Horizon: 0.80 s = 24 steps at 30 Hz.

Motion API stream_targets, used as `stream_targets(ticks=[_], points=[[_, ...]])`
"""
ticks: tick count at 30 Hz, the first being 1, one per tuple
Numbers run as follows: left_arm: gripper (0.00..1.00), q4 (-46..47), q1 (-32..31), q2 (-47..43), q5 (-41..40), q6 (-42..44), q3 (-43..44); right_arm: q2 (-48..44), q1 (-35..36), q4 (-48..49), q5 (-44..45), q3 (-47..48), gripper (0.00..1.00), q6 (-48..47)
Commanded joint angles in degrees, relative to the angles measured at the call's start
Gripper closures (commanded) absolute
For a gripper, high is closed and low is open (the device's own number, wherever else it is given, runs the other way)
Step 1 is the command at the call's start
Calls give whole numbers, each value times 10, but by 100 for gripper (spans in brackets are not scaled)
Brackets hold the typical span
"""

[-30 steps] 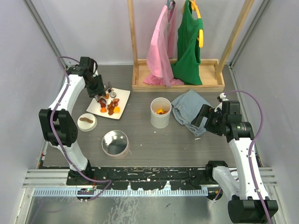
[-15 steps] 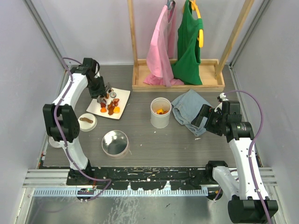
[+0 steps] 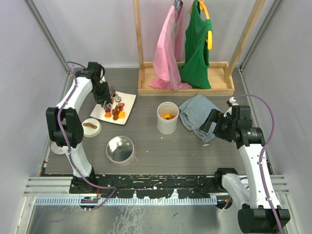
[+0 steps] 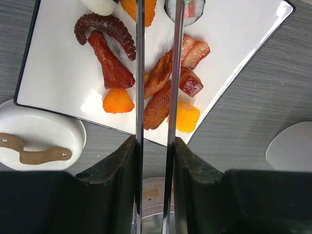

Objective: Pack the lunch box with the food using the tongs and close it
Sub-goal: Pick up the fake food from the plate.

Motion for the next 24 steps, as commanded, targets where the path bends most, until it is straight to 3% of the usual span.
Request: stream_targets(ticks=[1, 13, 24], points=[[79, 18, -1, -49, 23, 13, -11, -9, 3, 21, 3, 7, 1, -1], [86, 74, -7, -142, 53, -5, -100, -5, 3, 21, 5, 7, 1, -1], [88, 64, -7, -185, 46, 10, -115, -4, 3, 19, 7, 9, 1, -1]])
